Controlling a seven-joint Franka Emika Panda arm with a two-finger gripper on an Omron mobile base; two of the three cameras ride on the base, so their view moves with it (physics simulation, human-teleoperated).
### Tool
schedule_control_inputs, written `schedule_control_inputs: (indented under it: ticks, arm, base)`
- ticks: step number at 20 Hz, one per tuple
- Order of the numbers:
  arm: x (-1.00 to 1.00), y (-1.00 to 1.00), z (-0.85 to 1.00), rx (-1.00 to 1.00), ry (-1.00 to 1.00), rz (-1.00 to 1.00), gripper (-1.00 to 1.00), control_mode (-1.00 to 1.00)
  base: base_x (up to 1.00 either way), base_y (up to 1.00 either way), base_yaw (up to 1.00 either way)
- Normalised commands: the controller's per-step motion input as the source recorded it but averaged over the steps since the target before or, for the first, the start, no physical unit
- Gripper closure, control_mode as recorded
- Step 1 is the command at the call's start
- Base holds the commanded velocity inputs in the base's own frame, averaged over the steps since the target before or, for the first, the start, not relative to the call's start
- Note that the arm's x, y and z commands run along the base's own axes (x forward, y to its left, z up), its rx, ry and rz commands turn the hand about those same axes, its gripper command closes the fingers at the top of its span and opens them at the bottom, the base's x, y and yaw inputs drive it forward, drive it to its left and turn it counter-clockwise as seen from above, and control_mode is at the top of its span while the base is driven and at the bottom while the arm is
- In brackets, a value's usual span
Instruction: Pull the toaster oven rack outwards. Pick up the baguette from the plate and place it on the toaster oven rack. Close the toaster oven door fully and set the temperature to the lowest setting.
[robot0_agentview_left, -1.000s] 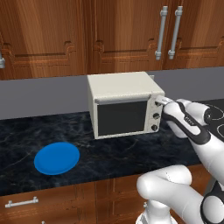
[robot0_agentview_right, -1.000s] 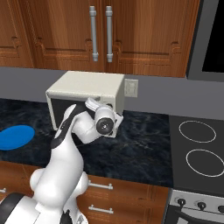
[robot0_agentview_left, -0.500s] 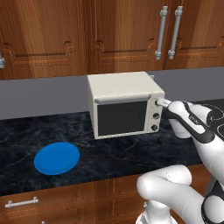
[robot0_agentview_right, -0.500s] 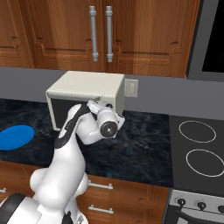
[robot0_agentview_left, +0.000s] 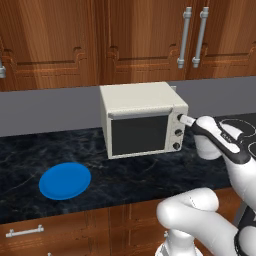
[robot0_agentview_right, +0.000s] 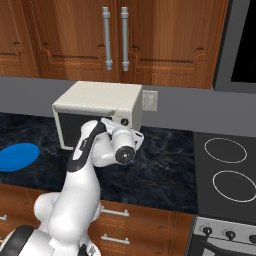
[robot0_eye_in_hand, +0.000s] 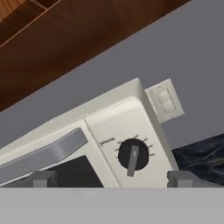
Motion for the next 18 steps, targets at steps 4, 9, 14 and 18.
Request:
schedule_control_inputs:
  ticks: [4,9,14,18]
  arm:
    - [0.0,-0.05,-0.01,-0.02,-0.07,0.0,-1.0,-1.0]
    - [0.0,-0.11,-0.01,-0.01,-0.08,0.0,-1.0,-1.0]
    - [0.0,0.0,0.0,0.0,-0.03,0.0,-1.0,-1.0]
    - [0.0,0.0,0.0,0.0,0.0,0.0,-1.0,-1.0]
  base:
    - [0.0,0.0,0.0]
    - [0.0,0.0,0.0]
    - [0.0,0.0,0.0]
    - [0.0,0.0,0.0]
